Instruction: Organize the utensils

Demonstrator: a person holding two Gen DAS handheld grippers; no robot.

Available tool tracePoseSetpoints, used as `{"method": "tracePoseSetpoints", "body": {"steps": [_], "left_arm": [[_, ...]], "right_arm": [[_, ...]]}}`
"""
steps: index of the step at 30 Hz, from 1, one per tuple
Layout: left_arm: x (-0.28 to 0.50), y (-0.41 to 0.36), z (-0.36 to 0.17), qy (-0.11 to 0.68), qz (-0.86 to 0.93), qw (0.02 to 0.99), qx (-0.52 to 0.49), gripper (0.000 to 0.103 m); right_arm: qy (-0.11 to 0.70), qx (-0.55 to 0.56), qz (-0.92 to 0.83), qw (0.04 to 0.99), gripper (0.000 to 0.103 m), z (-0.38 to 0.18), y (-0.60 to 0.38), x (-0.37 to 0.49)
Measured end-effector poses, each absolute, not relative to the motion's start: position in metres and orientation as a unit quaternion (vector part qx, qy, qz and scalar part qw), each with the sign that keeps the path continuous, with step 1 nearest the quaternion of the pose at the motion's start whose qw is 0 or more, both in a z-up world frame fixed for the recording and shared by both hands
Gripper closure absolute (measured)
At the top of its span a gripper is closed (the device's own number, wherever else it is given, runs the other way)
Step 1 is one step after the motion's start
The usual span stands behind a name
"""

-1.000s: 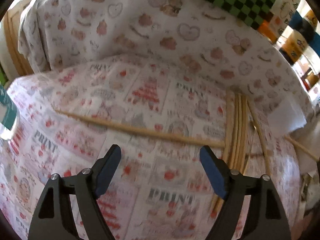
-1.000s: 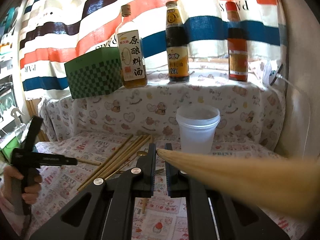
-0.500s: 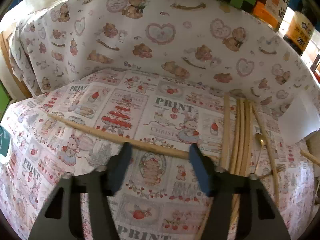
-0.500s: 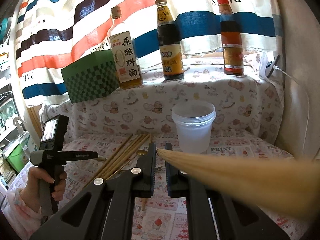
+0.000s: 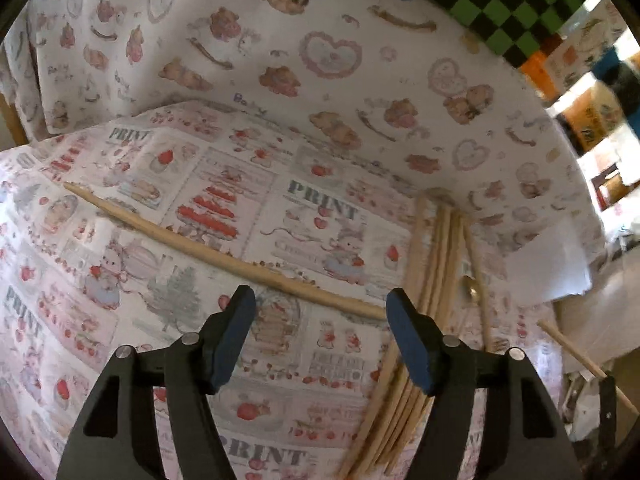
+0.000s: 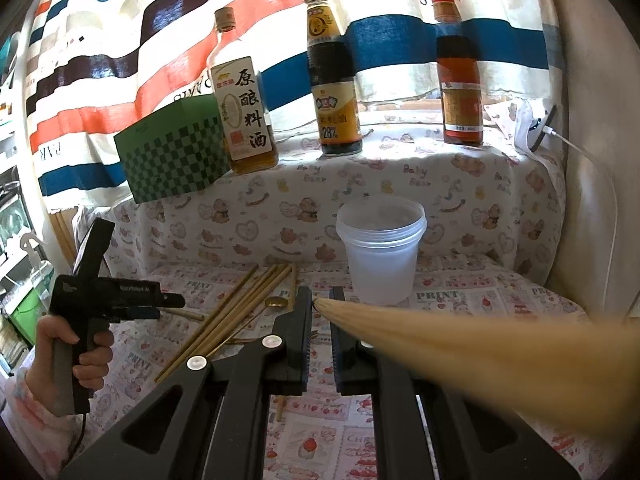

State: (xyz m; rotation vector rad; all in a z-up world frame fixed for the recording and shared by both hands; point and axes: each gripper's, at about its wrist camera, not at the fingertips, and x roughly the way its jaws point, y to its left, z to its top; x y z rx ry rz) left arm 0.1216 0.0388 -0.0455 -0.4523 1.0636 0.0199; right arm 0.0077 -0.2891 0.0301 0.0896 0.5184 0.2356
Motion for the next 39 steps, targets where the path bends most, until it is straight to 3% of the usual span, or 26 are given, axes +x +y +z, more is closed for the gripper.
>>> {"method": "tracePoseSetpoints", "body": {"steps": [8,9,14,16,19,22,24,26,27,31,35,39], "left_arm": [[0.153,0.023,-0.048,0.530,0.091,0.829,-0.151,0.037],[0.154,0.019,-0.048,0.531,0.095,0.831,-0.136,0.040],[0.149,0.007,-0.046,0.543,0.032,0.830,-0.123,0.097],[0.142,0.005,-0.046,0.548,0.037,0.829,-0.106,0.103],[0.130,-0.001,-0.044,0.545,0.028,0.835,-0.074,0.103],[0.119,0.003,-0.040,0.559,-0.020,0.819,-0.128,0.102],[0.115,-0.001,-0.028,0.544,-0.037,0.827,-0.136,0.096],[0.114,-0.010,-0.014,0.522,-0.031,0.845,-0.112,0.077],[0.115,-0.013,-0.009,0.519,-0.028,0.848,-0.106,0.060],[0.142,-0.010,-0.019,0.564,0.014,0.820,-0.095,0.033],[0.164,-0.004,-0.043,0.605,0.067,0.786,-0.106,0.025],[0.178,0.004,-0.042,0.597,0.089,0.787,-0.126,0.023]], "right_arm": [[0.216,0.008,0.121,0.969,0.094,0.042,-0.286,-0.004],[0.218,0.010,0.121,0.968,0.094,0.042,-0.286,-0.003],[0.238,0.038,0.118,0.963,0.094,0.039,-0.297,0.007],[0.248,0.047,0.117,0.961,0.094,0.037,-0.301,0.011],[0.256,0.055,0.120,0.958,0.094,0.035,-0.303,0.015],[0.256,0.056,0.119,0.958,0.094,0.034,-0.304,0.015],[0.258,0.058,0.117,0.957,0.094,0.033,-0.305,0.017],[0.263,0.065,0.114,0.956,0.094,0.032,-0.307,0.019],[0.266,0.069,0.114,0.955,0.094,0.031,-0.309,0.021],[0.277,0.087,0.111,0.950,0.094,0.029,-0.317,0.027],[0.283,0.096,0.100,0.949,0.094,0.027,-0.322,0.031],[0.280,0.092,0.092,0.951,0.094,0.027,-0.323,0.031]]}}
